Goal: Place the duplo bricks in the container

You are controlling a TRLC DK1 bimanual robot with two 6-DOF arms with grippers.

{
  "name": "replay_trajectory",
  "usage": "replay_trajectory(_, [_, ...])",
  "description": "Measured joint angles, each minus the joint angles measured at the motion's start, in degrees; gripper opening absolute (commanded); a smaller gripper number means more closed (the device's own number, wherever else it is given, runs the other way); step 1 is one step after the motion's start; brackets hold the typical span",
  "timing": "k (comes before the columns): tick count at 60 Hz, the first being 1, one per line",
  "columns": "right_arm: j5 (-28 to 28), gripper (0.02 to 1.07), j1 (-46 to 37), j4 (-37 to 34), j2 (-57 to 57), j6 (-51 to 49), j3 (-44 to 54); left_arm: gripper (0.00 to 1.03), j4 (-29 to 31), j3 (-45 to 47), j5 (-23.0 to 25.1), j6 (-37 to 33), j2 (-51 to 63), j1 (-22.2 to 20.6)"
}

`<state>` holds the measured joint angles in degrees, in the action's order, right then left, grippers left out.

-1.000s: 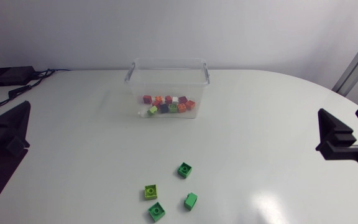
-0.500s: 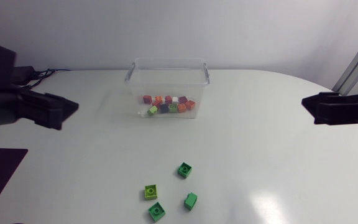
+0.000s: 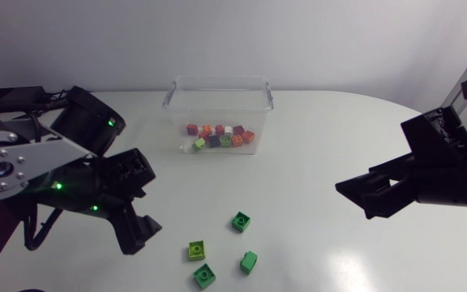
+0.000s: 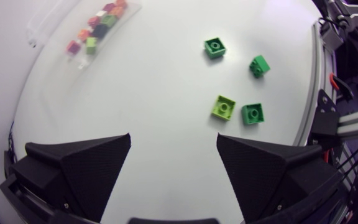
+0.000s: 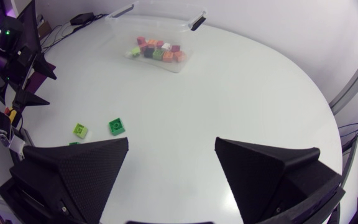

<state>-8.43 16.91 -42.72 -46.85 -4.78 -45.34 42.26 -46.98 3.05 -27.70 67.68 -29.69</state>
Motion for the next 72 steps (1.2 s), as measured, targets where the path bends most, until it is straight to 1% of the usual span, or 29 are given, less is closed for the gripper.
replay_trajectory(8, [0.9, 1.02, 4.5, -2.7, -2.2, -2.3, 0.3, 0.96, -3.0, 2.8, 4.3, -1.4, 1.5, -3.8])
replay_trajectory(12, [1.4, 1.02, 6.1, -4.5, -4.0, -4.2, 0.3, 0.96, -4.5, 3.3, 4.9, -1.8, 3.0, -5.2])
replay_trajectory(14, [1.2, 1.02, 6.8, -5.3, -4.9, -5.4, 0.3, 0.95, -6.4, 4.0, 5.0, -2.0, 4.1, -6.1])
replay_trajectory(20, [-0.6, 1.01, 8.3, -4.8, -4.2, -8.1, 0.5, 0.9, -10.2, 6.2, 5.3, -2.4, 6.8, -7.6])
replay_trajectory(22, [-0.7, 0.97, 9.0, -4.5, -3.6, -8.8, 0.8, 0.9, -11.1, 6.7, 5.4, -2.6, 7.9, -7.9])
replay_trajectory(25, [-0.8, 0.97, 10.6, -4.4, -3.3, -9.3, 1.0, 0.89, -12.0, 7.2, 5.3, -2.9, 9.2, -8.1])
replay_trajectory(27, [-0.9, 0.97, 12.0, -4.2, -3.5, -9.4, 1.0, 0.86, -12.8, 7.6, 5.3, -3.3, 10.3, -8.3])
replay_trajectory(31, [-1.9, 0.97, 14.4, -3.8, -5.2, -9.4, 1.0, 0.86, -14.4, 7.9, 5.3, -4.3, 12.8, -8.3])
replay_trajectory(43, [-2.1, 0.97, 19.7, -1.7, -12.6, -9.4, 1.3, 0.85, -19.0, 8.1, 5.3, -5.4, 18.1, -8.3])
replay_trajectory(47, [-1.8, 0.97, 21.0, -1.2, -14.9, -9.4, 1.3, 0.81, -20.0, 8.1, 5.3, -5.4, 19.6, -8.5])
replay_trajectory(51, [-1.8, 0.97, 22.8, 0.3, -17.6, -9.4, 1.3, 0.81, -20.8, 8.0, 5.3, -5.4, 21.3, -9.0])
replay_trajectory(55, [-1.8, 0.97, 24.0, 1.9, -20.0, -9.4, 1.3, 0.7, -21.5, 8.0, 5.6, -5.4, 22.8, -9.1])
replay_trajectory(61, [-1.7, 0.97, 24.3, 4.3, -24.0, -9.4, 1.3, 0.48, -22.3, 7.4, 7.1, -5.9, 23.9, -9.1])
replay_trajectory(62, [-1.6, 0.97, 24.3, 4.9, -24.9, -9.4, 1.3, 0.46, -22.5, 7.2, 7.7, -6.0, 24.2, -9.1])
replay_trajectory(67, [-1.4, 0.97, 24.3, 7.0, -28.6, -9.4, 1.2, 0.42, -22.9, 6.3, 10.2, -6.8, 25.4, -8.8])
replay_trajectory(72, [-0.6, 0.97, 24.3, 8.7, -32.0, -9.4, 0.7, 0.41, -23.3, 6.0, 12.2, -7.0, 26.0, -8.0])
